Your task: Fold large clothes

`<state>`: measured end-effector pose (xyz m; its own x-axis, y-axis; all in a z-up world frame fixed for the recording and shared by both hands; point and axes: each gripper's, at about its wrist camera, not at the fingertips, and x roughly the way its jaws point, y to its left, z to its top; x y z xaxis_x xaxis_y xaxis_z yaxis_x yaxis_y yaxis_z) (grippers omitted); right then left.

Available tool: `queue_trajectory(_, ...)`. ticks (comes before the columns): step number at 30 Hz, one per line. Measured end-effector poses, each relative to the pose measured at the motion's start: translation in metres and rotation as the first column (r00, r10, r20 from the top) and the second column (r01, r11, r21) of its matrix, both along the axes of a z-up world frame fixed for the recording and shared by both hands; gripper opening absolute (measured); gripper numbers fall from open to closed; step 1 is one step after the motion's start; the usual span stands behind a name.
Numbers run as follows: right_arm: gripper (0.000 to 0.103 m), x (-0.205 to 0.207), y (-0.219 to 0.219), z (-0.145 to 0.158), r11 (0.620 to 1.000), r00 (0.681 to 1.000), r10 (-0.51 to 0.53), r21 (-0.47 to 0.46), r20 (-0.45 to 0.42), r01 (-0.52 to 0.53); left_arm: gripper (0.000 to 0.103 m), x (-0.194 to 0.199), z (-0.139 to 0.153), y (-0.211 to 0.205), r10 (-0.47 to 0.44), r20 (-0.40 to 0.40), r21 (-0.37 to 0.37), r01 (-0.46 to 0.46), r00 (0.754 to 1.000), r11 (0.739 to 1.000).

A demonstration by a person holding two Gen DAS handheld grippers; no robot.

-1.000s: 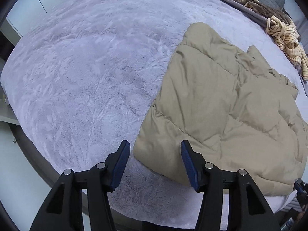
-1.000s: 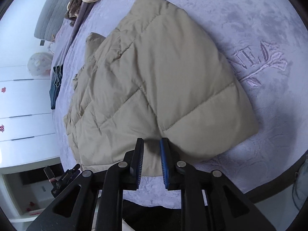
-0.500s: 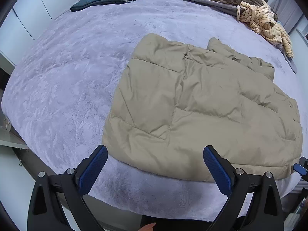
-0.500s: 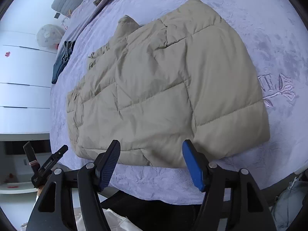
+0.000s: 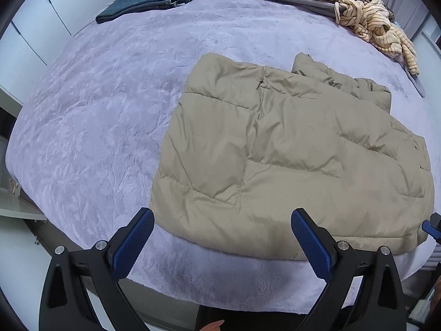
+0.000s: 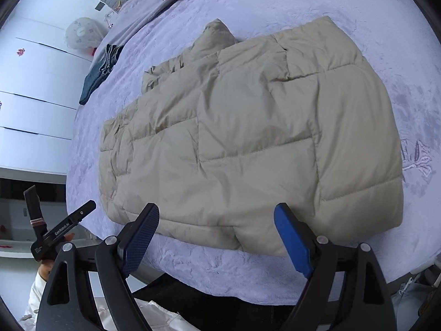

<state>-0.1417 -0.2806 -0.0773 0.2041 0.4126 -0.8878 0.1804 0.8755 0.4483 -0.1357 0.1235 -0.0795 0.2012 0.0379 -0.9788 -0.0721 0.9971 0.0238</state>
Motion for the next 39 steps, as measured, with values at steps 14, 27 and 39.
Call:
queue_trajectory(14,0.088,0.03,0.079,-0.011,0.999,0.998,-0.044,-0.032,-0.033,0.043,0.1,0.06,-0.026,0.048,-0.122,-0.039,-0.035,0.121,0.992,0.992)
queue_trajectory(27,0.103,0.054,0.116,-0.021,0.997,0.998,-0.06,-0.044,-0.031,0.059,0.1,0.079,-0.057,0.055,-0.164,-0.099,-0.089,0.155,0.982,0.984)
queue_trajectory(39,0.103,0.079,0.127,-0.057,0.994,0.982,-0.091,-0.081,-0.165,0.079,0.1,0.095,-0.073,0.075,-0.193,-0.111,-0.138,0.177,0.975,0.975)
